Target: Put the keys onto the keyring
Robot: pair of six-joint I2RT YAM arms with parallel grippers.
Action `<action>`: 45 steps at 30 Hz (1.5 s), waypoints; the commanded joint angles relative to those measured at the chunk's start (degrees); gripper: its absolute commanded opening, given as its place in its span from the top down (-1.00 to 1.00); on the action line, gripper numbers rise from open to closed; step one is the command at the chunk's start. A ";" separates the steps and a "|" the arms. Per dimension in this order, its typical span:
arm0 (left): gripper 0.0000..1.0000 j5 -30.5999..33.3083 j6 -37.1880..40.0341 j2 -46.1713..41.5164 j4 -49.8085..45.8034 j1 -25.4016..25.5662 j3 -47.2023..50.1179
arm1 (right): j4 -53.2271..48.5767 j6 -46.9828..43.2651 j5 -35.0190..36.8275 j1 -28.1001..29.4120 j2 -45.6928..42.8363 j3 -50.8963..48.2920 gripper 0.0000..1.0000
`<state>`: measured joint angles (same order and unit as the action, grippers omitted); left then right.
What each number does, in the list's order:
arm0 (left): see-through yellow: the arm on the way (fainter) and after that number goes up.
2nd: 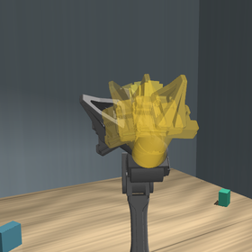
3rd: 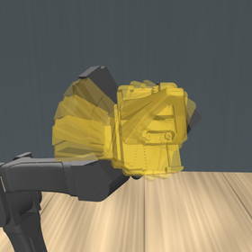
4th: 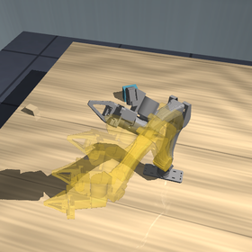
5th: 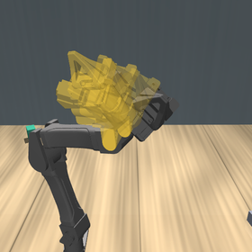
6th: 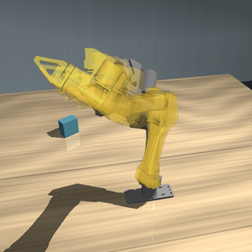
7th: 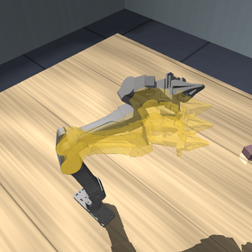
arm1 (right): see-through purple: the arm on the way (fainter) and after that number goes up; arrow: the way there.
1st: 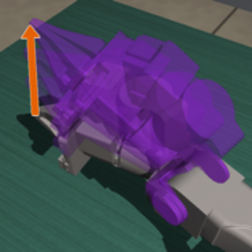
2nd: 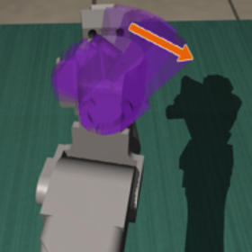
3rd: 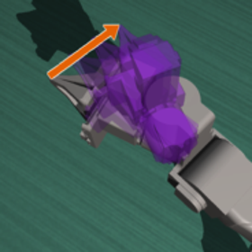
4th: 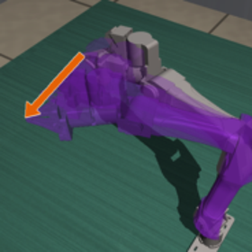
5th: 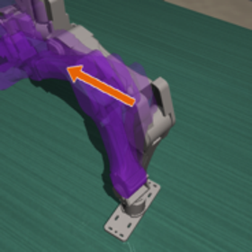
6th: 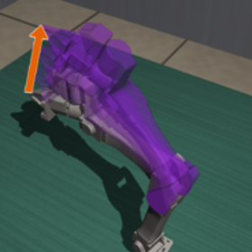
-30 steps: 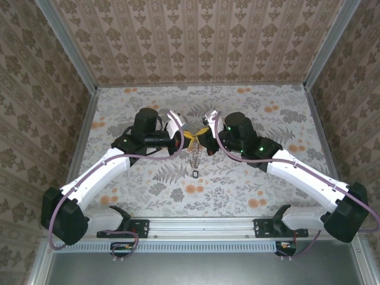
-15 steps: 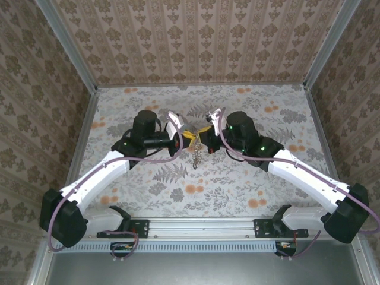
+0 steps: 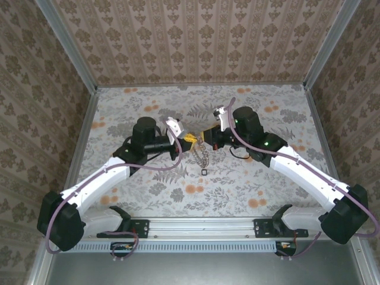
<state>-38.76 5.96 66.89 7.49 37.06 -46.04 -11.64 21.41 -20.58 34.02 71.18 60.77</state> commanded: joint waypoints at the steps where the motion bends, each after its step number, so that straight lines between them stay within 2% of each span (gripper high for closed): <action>1: 1.00 -1.70 -0.17 -2.55 6.55 0.76 1.35 | -1.47 2.40 -0.96 -1.45 1.15 0.04 0.69; 10: 1.00 -0.24 0.71 -2.67 8.77 1.26 2.45 | -8.63 -1.08 -1.20 -3.17 0.74 4.02 0.31; 15: 1.00 -0.26 0.98 -2.73 10.03 1.49 2.74 | -10.85 -8.40 -1.82 -3.35 -1.04 6.06 0.23; 24: 1.00 -3.20 2.65 -3.59 12.33 1.89 3.69 | -5.27 -40.79 -6.49 -3.46 -8.96 -0.43 0.26; 30: 1.00 -5.83 4.91 -4.38 11.83 2.06 3.81 | -16.97 -56.43 -12.78 -3.51 -4.05 6.02 0.30; 36: 1.00 -8.17 6.61 -4.95 10.84 2.24 3.42 | -15.57 -57.03 -16.90 -3.26 -1.77 7.16 0.46; 45: 1.00 -8.46 6.23 -4.57 11.21 2.73 3.60 | -16.13 -56.70 -18.27 -2.58 -1.04 7.48 0.46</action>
<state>-45.25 11.18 63.35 16.32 38.98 -42.61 -26.59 -34.17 -35.57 30.81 69.52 66.57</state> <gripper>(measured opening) 0.044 0.269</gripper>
